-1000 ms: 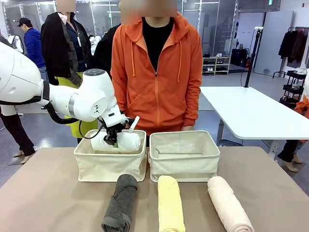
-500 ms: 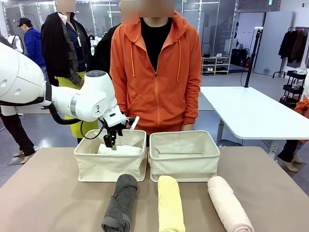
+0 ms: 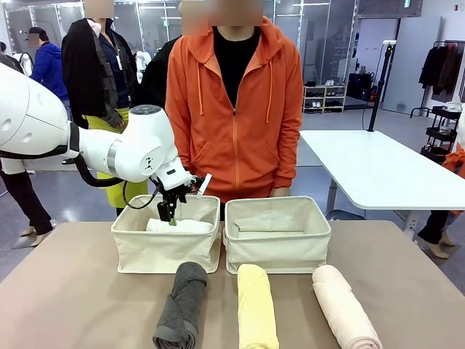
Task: Divide the towels into two baskets.
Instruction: Pick up one hotel-folded towel and place it in the Fabric basket indicated by the person, then pick up one hotel-folded towel from the bottom of the table and place it in the Fabric basket indicated by the person.
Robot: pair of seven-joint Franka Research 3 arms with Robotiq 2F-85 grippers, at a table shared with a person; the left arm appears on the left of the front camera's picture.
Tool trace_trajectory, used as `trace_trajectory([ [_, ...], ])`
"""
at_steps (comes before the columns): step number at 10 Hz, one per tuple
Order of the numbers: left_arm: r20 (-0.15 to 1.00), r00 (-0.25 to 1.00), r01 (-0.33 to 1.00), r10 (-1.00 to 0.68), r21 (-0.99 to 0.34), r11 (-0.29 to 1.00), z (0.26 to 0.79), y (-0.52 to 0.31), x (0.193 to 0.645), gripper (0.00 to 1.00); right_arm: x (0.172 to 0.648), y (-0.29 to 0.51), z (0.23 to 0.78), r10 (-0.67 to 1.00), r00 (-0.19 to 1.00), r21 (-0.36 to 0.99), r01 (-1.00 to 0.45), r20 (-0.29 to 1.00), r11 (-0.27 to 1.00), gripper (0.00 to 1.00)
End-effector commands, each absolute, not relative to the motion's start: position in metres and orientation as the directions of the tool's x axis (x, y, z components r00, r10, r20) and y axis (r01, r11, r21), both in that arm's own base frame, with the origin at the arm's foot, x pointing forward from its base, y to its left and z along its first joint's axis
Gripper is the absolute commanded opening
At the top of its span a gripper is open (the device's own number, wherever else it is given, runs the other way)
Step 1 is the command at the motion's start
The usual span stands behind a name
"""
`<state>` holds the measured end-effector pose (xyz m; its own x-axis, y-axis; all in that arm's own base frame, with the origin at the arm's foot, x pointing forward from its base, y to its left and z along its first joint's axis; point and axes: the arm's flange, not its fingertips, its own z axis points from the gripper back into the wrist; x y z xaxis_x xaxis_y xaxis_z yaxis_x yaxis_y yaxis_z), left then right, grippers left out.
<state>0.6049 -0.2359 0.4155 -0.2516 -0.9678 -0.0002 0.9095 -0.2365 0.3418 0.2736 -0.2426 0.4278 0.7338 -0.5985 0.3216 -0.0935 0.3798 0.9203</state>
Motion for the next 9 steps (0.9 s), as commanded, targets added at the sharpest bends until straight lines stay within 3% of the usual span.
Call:
trace_trajectory([
  [1,-0.004,-0.248,0.910,-0.969,0.343,-0.234,0.4157,-0.2317,0.6063,1.00,0.2711,-0.2426,0.4312,-0.604,0.729,0.924,-0.104,0.323,0.369,1.00],
  [9,0.001,-0.250,0.910,-0.968,0.342,-0.235,0.4155,-0.2350,0.6052,1.00,0.2711,-0.2426,0.4312,-0.604,0.729,0.924,-0.104,0.323,0.369,1.00],
])
